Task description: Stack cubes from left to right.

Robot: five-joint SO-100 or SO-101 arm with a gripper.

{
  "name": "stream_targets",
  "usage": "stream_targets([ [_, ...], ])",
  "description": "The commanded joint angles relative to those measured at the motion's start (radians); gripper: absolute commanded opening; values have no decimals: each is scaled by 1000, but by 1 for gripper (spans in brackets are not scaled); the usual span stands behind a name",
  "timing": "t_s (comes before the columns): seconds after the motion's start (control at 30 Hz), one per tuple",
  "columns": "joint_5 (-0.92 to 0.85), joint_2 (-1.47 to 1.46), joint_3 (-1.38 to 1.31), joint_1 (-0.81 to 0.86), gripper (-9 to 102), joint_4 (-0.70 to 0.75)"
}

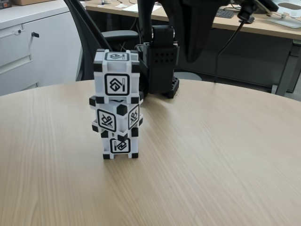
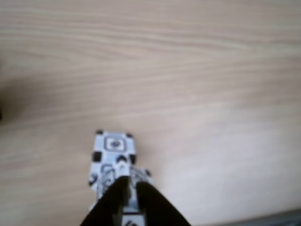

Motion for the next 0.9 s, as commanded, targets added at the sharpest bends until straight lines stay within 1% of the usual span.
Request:
stream_targets([
  [0.0, -3, 26, -6, 6, 0, 14],
  [0.57, 5, 26, -6, 6, 0, 15],
  [0.87, -38, 26, -6, 8, 0, 15],
])
